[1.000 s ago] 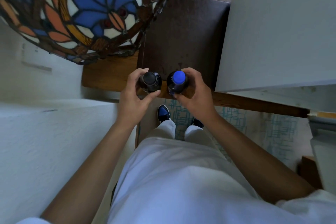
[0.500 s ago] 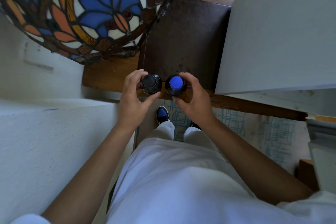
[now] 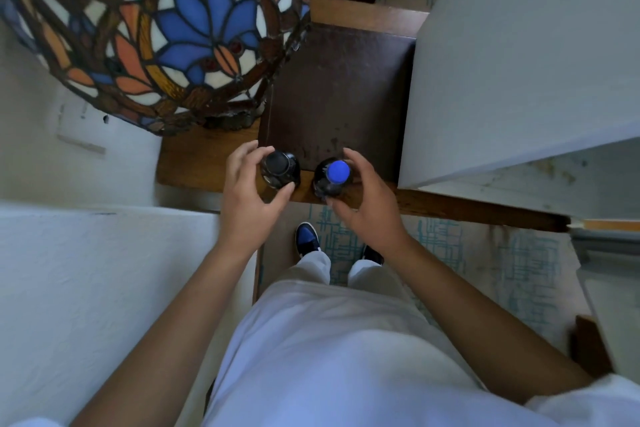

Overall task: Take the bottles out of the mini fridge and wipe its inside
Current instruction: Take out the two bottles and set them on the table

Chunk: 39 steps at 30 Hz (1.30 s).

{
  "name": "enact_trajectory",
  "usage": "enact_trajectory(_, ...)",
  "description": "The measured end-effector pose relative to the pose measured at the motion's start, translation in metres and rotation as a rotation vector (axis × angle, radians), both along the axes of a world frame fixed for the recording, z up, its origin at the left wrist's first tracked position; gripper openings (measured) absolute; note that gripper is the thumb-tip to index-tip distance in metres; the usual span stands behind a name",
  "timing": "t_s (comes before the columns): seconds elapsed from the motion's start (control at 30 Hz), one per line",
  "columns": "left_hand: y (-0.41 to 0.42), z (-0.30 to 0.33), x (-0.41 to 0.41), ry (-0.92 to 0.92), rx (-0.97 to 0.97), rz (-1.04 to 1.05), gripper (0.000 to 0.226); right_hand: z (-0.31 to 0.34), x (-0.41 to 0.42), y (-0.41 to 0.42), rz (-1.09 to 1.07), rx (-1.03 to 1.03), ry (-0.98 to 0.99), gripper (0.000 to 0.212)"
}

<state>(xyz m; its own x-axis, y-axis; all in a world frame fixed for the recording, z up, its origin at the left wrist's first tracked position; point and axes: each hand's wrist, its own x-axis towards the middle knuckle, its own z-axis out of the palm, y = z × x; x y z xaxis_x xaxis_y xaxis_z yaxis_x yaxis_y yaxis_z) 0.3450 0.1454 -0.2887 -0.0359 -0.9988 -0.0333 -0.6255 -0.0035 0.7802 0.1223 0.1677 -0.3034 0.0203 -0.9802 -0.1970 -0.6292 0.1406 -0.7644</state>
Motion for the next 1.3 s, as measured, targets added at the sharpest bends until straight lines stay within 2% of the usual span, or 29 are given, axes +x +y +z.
enact_trajectory(0.13, 0.006, 0.01, -0.001, 0.007, -0.02, 0.032, 0.06, 0.011, -0.004, 0.006, -0.002, -0.044, 0.001, 0.085)
enact_trajectory(0.27, 0.017, 0.027, -0.006, -0.027, -0.128, 0.029, 0.059, 0.026, -0.014, 0.017, 0.0, -0.133, 0.002, 0.08)
enact_trajectory(0.47, 0.048, 0.057, -0.035, -0.114, -0.301, 0.05, 0.033, 0.056, -0.05, 0.045, 0.016, -0.259, 0.045, 0.046)
enact_trajectory(0.57, 0.069, 0.067, -0.059, -0.127, -0.353, 0.053, 0.026, 0.074, -0.074, 0.07, 0.002, -0.313, -0.003, 0.038)
enact_trajectory(0.8, 0.138, 0.086, -0.12, -0.112, -0.414, 0.09, 0.033, 0.106, -0.139, 0.139, -0.045, -0.378, -0.004, 0.039)
enact_trajectory(0.9, 0.167, 0.085, -0.142, -0.185, -0.453, 0.04, 0.035, 0.113, -0.162, 0.168, -0.06, -0.359, -0.001, 0.04)
enact_trajectory(1.13, 0.218, 0.092, -0.178, -0.241, -0.523, -0.032, 0.043, 0.126, -0.187, 0.228, -0.095, -0.433, -0.034, 0.044)
enact_trajectory(1.3, 0.24, 0.108, -0.18, -0.237, -0.49, -0.057, 0.048, 0.127, -0.197, 0.26, -0.135, -0.457, 0.003, 0.047)
